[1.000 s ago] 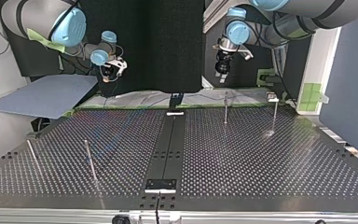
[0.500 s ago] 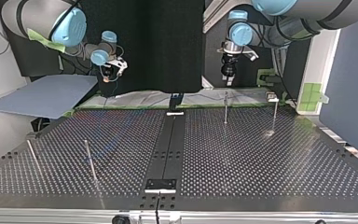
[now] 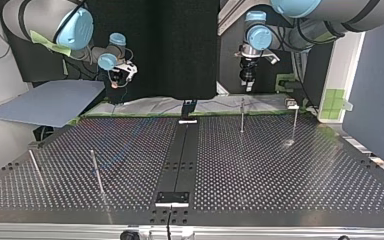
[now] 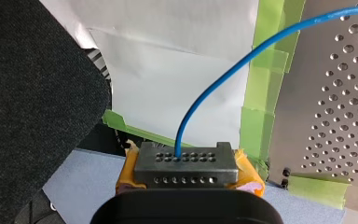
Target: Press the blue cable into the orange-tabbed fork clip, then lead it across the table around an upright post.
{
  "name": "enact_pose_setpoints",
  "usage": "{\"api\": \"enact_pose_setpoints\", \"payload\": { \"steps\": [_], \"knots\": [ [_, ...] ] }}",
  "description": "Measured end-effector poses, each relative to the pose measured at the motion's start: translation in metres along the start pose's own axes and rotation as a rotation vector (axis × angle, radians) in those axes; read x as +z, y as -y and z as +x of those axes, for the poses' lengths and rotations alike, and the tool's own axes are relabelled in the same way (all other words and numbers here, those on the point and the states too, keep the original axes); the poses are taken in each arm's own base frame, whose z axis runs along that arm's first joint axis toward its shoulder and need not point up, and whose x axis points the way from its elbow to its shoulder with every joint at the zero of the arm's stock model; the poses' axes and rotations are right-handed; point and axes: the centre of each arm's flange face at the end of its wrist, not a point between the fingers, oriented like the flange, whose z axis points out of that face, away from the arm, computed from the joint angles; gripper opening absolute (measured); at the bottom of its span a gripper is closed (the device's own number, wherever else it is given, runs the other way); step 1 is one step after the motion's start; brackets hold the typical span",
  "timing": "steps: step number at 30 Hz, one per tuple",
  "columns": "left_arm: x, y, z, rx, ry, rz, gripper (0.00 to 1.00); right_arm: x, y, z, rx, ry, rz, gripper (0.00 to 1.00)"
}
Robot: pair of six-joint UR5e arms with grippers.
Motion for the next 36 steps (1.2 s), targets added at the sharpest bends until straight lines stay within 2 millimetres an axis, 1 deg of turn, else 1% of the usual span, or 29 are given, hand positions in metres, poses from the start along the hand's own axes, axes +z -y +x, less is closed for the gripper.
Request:
{"api": "enact_pose_setpoints", "payload": {
  "steps": [6,17,29,36],
  "knots": [
    [0.0,-0.004,0.0,0.0,-0.008,-0.016,1.0,0.0,0.0,0.0,-0.001,0.0,0.0,0.0],
    [0.001,-0.025,-0.002,0.013,-0.028,-0.133,1.0,-0.001,0.0,0.0,-0.009,0.006,-0.002,0.0],
    [0.033,-0.033,-0.02,-0.009,-0.002,-0.153,1.0,0.0,0.0,0.0,-0.012,0.004,-0.003,0.0],
    [0.046,-0.05,-0.03,-0.034,0.017,-0.16,1.0,-0.001,0.002,0.0,-0.015,0.004,0.0,0.0]
  ]
}}
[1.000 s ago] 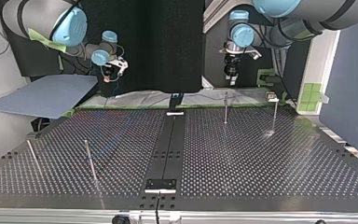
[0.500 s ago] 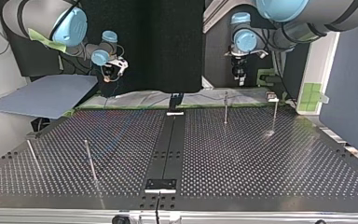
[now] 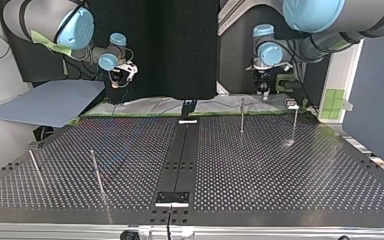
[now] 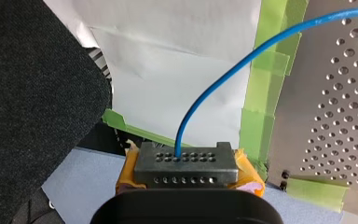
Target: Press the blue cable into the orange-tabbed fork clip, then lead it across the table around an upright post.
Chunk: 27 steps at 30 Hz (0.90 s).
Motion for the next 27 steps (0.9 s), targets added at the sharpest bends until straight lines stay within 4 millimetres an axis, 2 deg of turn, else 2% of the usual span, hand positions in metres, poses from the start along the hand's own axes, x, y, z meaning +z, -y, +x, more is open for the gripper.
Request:
{"api": "enact_pose_setpoints", "payload": {
  "steps": [6,20,27],
  "knots": [
    [0.016,-0.012,-0.005,-0.017,0.008,-0.005,1.0,0.001,0.002,0.001,-0.001,-0.003,0.003,0.0],
    [0.049,-0.001,0.023,-0.042,-0.037,0.016,1.0,-0.001,0.006,0.001,-0.013,0.003,0.005,0.0],
    [0.073,0.001,0.027,-0.044,-0.033,0.01,1.0,-0.002,0.01,0.0,-0.02,0.004,0.008,0.0]
  ]
}}
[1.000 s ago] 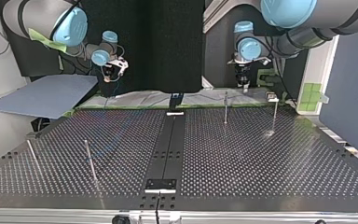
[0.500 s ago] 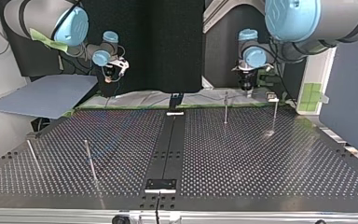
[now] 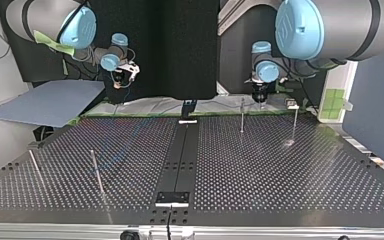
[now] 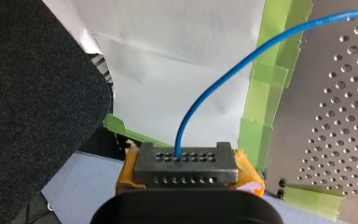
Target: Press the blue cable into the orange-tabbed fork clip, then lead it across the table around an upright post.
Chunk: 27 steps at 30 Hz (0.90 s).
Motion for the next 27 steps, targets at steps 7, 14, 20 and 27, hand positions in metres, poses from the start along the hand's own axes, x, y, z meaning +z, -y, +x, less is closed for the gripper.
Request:
{"api": "enact_pose_setpoints", "payload": {
  "steps": [7,14,20,27],
  "knots": [
    [0.022,0.005,0.007,0.003,-0.002,0.012,1.0,0.0,0.001,0.0,-0.001,0.002,-0.004,0.0],
    [0.028,0.008,0.005,0.006,-0.02,0.008,1.0,0.0,0.001,0.001,-0.008,0.002,-0.007,0.0],
    [0.028,0.007,0.005,0.026,-0.045,-0.018,1.0,0.0,0.001,0.001,-0.013,0.004,-0.008,0.0],
    [0.024,0.003,0.007,0.059,-0.075,-0.044,1.0,0.0,0.001,0.001,-0.013,0.004,-0.008,0.0]
  ]
}}
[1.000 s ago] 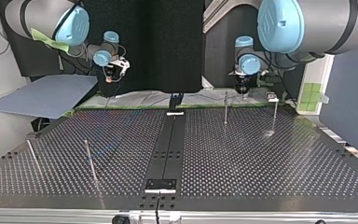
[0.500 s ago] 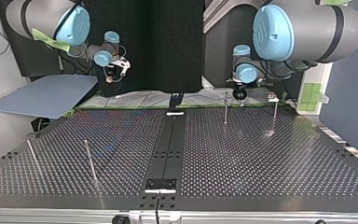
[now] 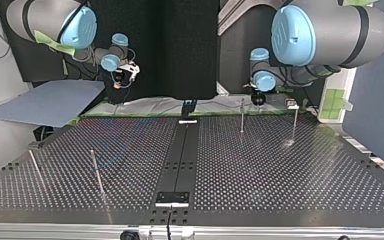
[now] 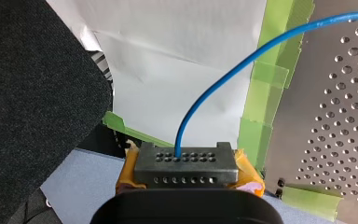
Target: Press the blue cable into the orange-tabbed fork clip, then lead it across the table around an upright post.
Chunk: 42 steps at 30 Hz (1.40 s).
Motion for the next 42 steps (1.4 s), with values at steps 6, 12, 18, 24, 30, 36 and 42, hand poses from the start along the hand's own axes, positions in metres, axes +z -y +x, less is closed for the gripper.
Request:
{"api": "enact_pose_setpoints", "payload": {
  "steps": [6,12,18,24,30,36,42],
  "knots": [
    [0.001,0.003,-0.001,0.001,0.005,0.021,0.8,0.0,0.0,0.0,0.0,0.0,-0.001,0.0],
    [0.004,0.004,-0.003,-0.002,0.022,0.028,0.34,0.0,0.0,0.0,0.0,0.0,-0.001,0.0],
    [0.005,0.003,-0.005,-0.003,0.025,0.025,0.0,0.0,0.0,0.0,-0.002,0.002,-0.001,0.0],
    [0.005,0.002,-0.004,-0.001,0.023,0.024,0.0,-0.001,0.0,0.0,-0.004,0.004,-0.001,0.0],
    [0.001,0.001,-0.001,0.016,-0.005,0.013,0.0,-0.001,0.0,0.0,-0.004,0.004,-0.001,0.0],
    [-0.006,0.004,0.005,0.069,-0.05,0.003,0.0,-0.001,0.0,0.0,-0.004,0.005,-0.003,0.0],
    [-0.023,0.002,0.019,0.103,-0.102,-0.005,0.0,-0.001,0.0,-0.001,-0.004,0.007,-0.004,0.0]
  ]
}}
